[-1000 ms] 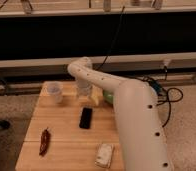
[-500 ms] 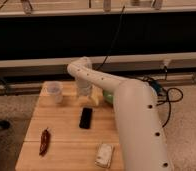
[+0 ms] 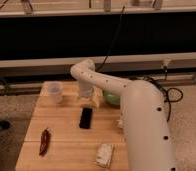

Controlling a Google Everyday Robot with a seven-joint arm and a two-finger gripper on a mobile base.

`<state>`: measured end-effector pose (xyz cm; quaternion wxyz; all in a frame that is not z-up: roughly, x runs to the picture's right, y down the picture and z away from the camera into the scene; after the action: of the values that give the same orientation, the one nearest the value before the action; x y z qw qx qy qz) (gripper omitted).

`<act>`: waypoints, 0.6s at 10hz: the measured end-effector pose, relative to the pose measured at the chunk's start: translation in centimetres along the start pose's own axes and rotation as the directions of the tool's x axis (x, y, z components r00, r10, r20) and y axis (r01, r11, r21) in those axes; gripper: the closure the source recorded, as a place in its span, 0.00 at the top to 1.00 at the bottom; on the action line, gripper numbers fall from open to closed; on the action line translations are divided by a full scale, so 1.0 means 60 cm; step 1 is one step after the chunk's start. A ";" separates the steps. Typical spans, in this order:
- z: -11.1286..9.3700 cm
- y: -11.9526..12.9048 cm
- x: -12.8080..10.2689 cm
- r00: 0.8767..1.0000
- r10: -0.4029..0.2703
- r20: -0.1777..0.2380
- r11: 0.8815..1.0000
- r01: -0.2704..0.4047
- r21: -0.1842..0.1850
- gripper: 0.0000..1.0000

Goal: Place the eraser in the ceramic cup

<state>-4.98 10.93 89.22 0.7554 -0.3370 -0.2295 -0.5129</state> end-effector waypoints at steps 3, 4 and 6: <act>0.011 0.006 -0.031 1.000 -0.022 0.005 0.999 0.022 0.047 0.80; 0.014 0.008 -0.035 1.000 -0.023 0.007 0.998 0.023 0.051 0.80; 0.026 0.010 -0.048 1.000 -0.028 0.010 0.998 0.027 0.054 0.80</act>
<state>-5.48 14.04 88.10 0.7557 -0.3163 -0.2521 -0.5151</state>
